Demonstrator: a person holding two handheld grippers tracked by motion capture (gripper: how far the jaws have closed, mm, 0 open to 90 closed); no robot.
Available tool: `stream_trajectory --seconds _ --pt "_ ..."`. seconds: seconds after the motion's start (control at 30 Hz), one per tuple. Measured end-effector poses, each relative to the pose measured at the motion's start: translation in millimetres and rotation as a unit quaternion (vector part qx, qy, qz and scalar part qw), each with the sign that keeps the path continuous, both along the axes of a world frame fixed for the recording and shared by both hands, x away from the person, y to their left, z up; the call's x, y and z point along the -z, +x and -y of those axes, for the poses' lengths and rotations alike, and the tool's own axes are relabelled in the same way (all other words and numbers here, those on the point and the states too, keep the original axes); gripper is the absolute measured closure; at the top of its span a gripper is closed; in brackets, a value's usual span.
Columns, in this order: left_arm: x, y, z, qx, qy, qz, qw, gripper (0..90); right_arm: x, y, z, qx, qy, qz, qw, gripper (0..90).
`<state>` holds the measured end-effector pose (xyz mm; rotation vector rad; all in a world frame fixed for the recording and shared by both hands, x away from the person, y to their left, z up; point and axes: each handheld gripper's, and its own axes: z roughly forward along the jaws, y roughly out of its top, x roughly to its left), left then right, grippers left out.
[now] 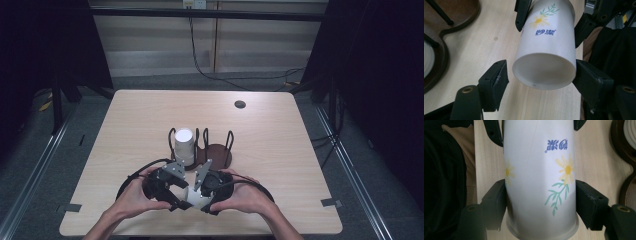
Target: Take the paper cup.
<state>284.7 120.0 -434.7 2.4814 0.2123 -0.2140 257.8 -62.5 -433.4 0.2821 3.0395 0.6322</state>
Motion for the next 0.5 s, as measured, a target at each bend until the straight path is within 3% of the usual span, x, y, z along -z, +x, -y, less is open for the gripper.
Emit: stream_trajectory --seconds 0.5 --pt "0.7 0.1 2.9 0.000 -0.010 -0.018 0.9998 33.5 -3.2 -1.9 -1.7 0.000 0.021 0.011 0.9997 32.2"
